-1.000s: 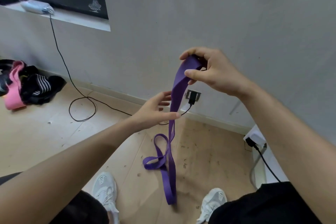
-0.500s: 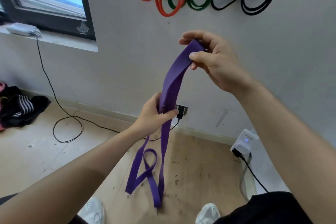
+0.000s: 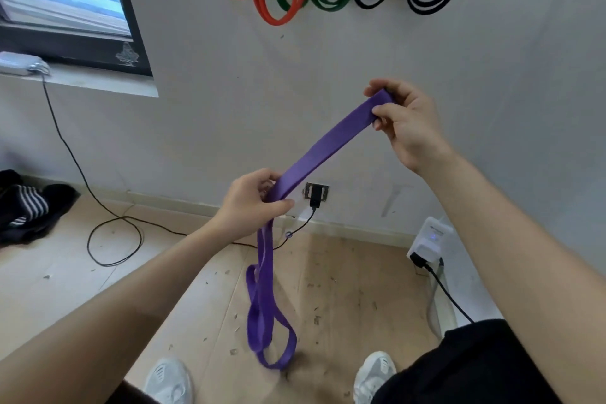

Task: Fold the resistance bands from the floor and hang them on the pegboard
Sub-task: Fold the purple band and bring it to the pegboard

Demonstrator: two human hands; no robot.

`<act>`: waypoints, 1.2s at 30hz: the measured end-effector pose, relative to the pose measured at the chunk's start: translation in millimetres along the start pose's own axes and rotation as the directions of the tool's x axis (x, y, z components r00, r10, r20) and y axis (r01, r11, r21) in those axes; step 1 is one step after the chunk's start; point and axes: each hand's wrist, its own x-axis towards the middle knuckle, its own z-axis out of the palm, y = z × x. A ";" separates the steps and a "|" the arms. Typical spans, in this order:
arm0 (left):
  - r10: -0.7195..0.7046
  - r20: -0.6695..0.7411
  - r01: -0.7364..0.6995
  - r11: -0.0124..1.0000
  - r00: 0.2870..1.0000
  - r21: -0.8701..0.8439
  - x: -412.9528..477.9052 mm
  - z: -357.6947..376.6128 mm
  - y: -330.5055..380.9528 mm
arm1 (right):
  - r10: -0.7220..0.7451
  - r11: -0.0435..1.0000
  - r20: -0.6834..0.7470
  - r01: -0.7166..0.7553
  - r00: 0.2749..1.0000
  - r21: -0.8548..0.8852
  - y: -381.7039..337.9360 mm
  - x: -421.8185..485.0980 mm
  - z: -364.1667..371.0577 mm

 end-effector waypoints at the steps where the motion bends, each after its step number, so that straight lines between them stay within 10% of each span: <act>1: -0.032 0.023 0.031 0.998 0.999 0.050 1.3 -6.6 -4.4 | 0.025 0.999 -0.031 -0.024 0.999 0.022 7.9 -1.4 -6.5; 7: -0.041 0.128 0.040 0.999 0.991 0.009 8.2 -35.6 19.2 | 0.244 0.967 -0.073 -0.248 0.967 -0.063 67.5 -15.8 -27.0; 14: 0.009 0.106 0.007 0.989 0.994 -0.145 27.7 -46.0 57.2 | 0.591 0.768 0.338 -0.383 0.733 -0.513 86.0 -28.8 -13.7; 25: 0.148 0.138 -0.131 0.984 0.979 -0.122 30.4 -43.0 63.1 | 0.031 0.955 0.545 0.137 0.838 -0.264 39.9 -32.8 56.8; 36: -0.026 0.235 0.014 0.999 0.972 0.050 29.7 -5.2 6.7 | 0.059 0.945 0.447 0.095 0.893 -0.314 55.1 -20.4 41.8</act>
